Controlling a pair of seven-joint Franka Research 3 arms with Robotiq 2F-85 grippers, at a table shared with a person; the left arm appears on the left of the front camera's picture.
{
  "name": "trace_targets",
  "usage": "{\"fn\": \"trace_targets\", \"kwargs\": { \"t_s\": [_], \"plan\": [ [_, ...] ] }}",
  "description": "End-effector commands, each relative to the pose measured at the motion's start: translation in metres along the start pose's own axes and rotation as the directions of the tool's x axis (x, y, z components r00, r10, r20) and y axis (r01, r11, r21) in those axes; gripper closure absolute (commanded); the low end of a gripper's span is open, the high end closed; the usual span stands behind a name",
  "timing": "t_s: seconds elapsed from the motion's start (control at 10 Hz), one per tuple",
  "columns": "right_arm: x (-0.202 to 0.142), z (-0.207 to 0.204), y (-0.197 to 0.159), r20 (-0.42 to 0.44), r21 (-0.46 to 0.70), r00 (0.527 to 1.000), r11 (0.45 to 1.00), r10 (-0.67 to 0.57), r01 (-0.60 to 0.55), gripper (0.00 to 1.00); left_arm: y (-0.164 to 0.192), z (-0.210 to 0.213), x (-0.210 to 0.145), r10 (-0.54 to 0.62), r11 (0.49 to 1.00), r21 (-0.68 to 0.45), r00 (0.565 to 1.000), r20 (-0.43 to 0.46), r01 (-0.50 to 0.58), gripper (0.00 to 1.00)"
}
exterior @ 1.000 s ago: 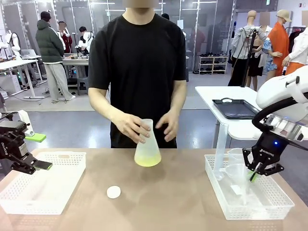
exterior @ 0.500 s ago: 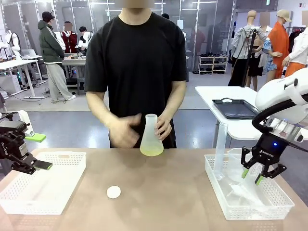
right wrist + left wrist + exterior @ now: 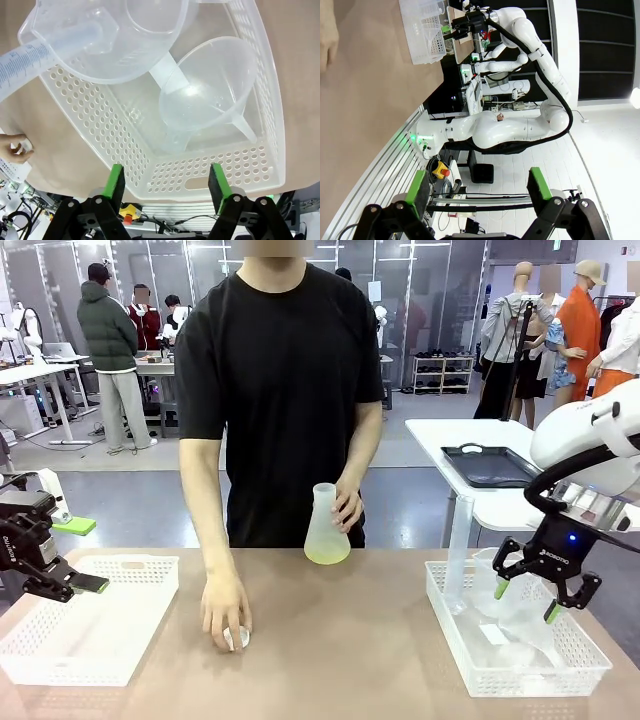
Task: Prepare the solutions needed for the experiment.
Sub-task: Once the solution is in the Big flask , pick up the Plastic Funnel and place it back into the right Organizing basket, then when the human places the Big flask in the center of the table, pick up the Big flask and place it in the left Organizing basket.
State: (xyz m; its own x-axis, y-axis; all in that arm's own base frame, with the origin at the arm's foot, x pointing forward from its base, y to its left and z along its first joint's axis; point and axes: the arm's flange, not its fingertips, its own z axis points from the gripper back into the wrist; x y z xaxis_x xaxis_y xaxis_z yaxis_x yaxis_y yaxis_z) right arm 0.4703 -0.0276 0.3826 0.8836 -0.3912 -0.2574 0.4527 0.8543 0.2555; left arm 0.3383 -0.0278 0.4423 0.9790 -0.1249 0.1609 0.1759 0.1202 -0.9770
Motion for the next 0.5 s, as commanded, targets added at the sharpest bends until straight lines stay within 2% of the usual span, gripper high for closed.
{"fn": "trace_targets", "kwargs": {
  "t_s": [0.0,0.4],
  "plan": [
    [-0.0002,-0.0003,-0.0006,-0.007,0.007,1.0,1.0,-0.008,0.008,0.16,-0.0012,0.0019,-0.0017,-0.007,1.0,-0.006,1.0,-0.009,0.007,0.0],
    [-0.0002,-0.0003,-0.0006,-0.007,0.007,1.0,1.0,-0.008,0.008,0.16,-0.0012,0.0019,-0.0017,-0.007,1.0,-0.006,1.0,-0.009,0.007,0.0]
  ]
}}
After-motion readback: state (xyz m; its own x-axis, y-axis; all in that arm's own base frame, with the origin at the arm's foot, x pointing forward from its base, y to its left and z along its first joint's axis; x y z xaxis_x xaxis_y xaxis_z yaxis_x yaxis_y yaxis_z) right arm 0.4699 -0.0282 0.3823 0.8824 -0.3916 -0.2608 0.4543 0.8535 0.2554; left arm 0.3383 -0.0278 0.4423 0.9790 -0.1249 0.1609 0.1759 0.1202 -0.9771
